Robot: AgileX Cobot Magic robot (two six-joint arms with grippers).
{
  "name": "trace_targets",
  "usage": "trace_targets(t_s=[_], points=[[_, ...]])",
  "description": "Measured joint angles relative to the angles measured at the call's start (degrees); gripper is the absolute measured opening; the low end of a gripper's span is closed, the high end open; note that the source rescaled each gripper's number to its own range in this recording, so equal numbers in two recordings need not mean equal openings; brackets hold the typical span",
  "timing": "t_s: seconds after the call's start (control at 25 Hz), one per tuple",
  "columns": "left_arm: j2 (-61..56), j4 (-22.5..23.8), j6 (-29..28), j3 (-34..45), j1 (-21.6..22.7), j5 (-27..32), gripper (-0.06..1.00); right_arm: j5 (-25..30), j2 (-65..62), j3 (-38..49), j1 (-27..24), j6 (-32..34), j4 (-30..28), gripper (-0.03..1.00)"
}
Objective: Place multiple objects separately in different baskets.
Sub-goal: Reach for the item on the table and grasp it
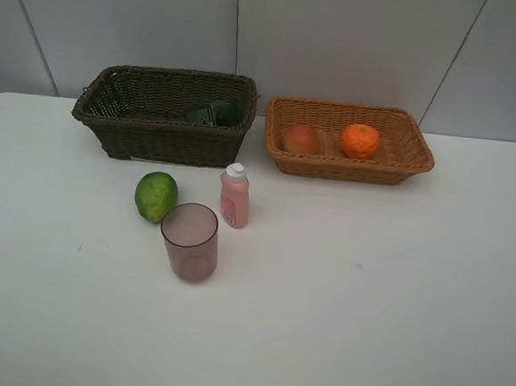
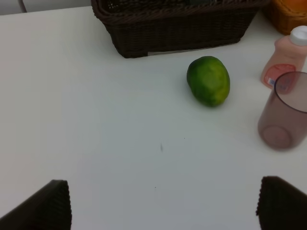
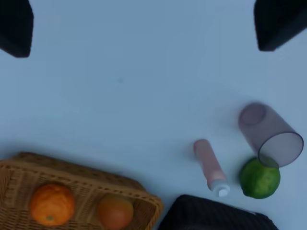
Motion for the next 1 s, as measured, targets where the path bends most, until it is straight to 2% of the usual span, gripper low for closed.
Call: trace_targets(t_s=[0.28, 0.56, 0.68, 0.88, 1.0], points=[[0.00, 0.00, 0.00, 0.00, 0.00, 0.00, 1.00, 2.09, -10.69, 5.53, 0.00, 0.00, 0.29, 1.00], [0.00, 0.00, 0.00, 0.00, 0.00, 0.00, 1.00, 0.19, -15.05, 9.71, -0.54, 0.00, -0.84, 1.00], [0.00, 0.00, 0.00, 0.00, 0.00, 0.00, 1.00, -0.15, -15.24, 9.71, -3.40, 0.51, -2.15, 1.00], [0.00, 0.00, 0.00, 0.00, 0.00, 0.00, 1.00, -0.25, -15.86, 9.71, -12.62, 1.37, -3.67, 1.00], [0.00, 0.00, 0.00, 0.00, 0.00, 0.00, 1.00, -0.50, -18.05, 9.85, -15.97, 1.37, -4.08, 1.00]])
